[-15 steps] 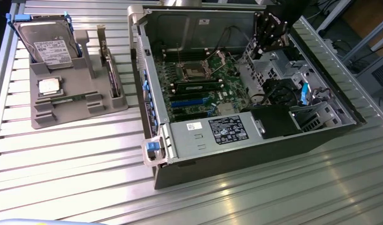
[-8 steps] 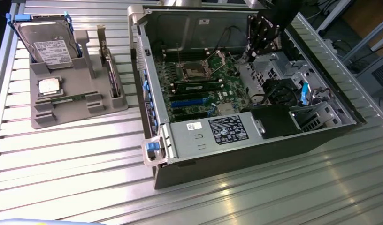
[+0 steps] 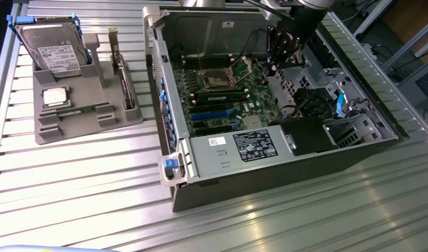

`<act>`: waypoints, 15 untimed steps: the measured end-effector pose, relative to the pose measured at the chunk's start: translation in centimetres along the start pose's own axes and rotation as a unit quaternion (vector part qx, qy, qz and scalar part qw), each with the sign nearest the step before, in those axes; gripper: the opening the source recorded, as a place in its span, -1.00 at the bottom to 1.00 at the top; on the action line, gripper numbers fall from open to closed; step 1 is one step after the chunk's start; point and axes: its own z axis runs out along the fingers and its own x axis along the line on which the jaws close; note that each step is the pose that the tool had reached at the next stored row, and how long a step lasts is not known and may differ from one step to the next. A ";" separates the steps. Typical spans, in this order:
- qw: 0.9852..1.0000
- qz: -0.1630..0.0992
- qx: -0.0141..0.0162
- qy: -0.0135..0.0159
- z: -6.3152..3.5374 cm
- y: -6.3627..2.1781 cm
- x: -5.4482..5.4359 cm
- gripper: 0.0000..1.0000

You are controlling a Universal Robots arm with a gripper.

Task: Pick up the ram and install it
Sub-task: 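Press down the ram until it locks into place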

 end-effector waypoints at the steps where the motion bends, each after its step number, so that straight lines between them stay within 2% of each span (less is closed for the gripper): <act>1: 1.000 0.000 0.000 0.000 0.29 0.27 0.0 -0.79; 2: 1.000 0.001 0.000 0.000 0.51 0.46 0.0 -0.79; 5: 1.000 0.002 0.000 0.000 2.11 1.27 -0.1 -0.79; 7: 1.000 0.002 0.000 0.000 2.71 1.79 0.0 -0.79; 11: 1.000 0.002 0.000 0.001 3.70 2.22 0.2 -0.79; 15: 1.000 0.002 0.000 0.001 4.86 2.28 0.1 -0.79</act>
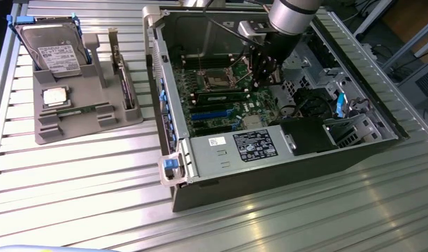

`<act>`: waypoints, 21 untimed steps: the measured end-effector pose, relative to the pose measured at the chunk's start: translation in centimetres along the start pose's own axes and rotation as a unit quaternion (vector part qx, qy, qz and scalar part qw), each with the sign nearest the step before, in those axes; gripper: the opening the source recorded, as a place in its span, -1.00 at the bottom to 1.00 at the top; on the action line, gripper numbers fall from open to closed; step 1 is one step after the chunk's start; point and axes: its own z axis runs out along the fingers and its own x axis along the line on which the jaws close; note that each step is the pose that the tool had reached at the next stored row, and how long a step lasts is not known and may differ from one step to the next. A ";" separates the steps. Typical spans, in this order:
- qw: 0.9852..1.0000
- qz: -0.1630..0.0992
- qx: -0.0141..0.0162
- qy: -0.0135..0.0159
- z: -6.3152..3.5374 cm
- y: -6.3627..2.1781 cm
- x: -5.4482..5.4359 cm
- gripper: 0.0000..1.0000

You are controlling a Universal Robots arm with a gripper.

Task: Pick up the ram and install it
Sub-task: 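Press down the ram until it locks into place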

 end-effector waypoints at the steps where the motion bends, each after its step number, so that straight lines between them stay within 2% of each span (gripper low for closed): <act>1: 1.000 0.000 0.000 0.000 0.20 0.06 0.0 -0.79; 6: 1.000 0.000 0.000 0.002 1.24 0.34 -0.2 -0.79; 8: 1.000 0.000 0.000 0.002 1.26 0.35 -0.2 -0.79; 10: 1.000 0.000 0.002 0.002 0.85 0.47 -0.2 -0.79; 11: 1.000 0.000 0.003 0.002 0.86 0.83 -0.2 -0.79; 12: 1.000 0.000 0.004 0.002 0.91 2.02 -0.3 -0.79; 17: 1.000 0.000 0.006 0.002 1.02 4.51 -0.3 -0.79; 20: 1.000 0.000 0.007 0.002 1.07 5.59 -0.4 -0.79; 21: 1.000 0.000 0.007 0.002 1.10 6.18 -0.4 -0.79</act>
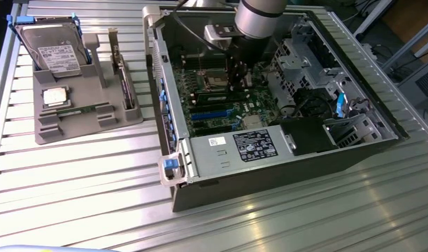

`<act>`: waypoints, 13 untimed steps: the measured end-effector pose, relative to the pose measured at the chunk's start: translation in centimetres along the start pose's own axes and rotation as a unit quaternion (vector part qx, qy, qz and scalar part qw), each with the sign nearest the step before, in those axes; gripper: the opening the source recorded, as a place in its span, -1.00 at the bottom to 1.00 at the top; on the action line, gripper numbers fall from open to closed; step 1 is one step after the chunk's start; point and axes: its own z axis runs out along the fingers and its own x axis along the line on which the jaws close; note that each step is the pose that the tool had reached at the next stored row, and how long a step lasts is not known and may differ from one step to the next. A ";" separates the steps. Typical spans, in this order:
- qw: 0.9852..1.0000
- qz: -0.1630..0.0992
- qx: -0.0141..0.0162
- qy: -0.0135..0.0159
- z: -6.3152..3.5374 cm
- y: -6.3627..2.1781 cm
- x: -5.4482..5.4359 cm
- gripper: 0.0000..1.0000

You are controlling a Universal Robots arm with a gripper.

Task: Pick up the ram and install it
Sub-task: 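Press down the ram until it locks into place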

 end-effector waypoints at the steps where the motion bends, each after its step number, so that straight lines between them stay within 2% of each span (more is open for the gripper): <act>1: 1.000 0.000 0.000 0.000 0.02 0.60 0.0 -0.79; 7: 1.000 0.000 0.002 -0.001 0.13 3.89 -0.1 -0.79; 11: 1.000 0.000 0.003 -0.002 0.16 5.05 -0.1 -0.79; 13: 1.000 0.000 0.003 -0.002 0.18 5.10 -0.1 -0.79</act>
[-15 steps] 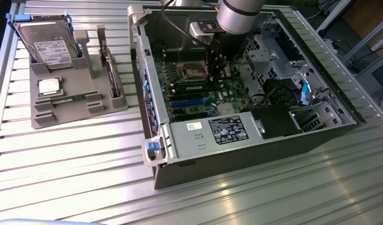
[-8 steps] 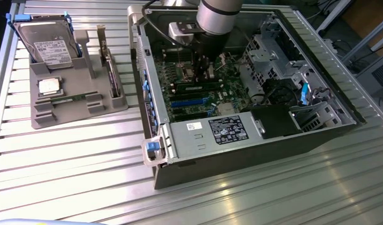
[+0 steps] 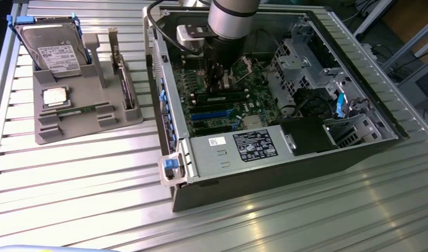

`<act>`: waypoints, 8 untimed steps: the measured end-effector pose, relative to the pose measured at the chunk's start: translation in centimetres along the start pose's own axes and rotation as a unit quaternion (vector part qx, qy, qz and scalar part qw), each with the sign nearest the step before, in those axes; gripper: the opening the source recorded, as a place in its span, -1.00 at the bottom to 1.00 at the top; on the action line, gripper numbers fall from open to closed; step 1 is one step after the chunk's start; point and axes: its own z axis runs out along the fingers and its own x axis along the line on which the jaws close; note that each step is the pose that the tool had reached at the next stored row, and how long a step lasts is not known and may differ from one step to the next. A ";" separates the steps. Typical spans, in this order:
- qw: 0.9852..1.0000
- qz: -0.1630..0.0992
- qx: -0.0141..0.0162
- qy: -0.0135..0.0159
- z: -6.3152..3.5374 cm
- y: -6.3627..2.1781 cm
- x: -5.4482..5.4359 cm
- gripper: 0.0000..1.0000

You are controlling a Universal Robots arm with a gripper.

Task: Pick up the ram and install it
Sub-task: 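Press down the ram until it locks into place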

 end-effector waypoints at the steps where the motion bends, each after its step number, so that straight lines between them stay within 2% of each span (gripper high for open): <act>1: 1.000 0.000 0.000 0.000 0.02 0.00 0.0 -0.79; 8: 1.000 0.000 0.000 -0.001 0.35 0.00 0.0 -0.79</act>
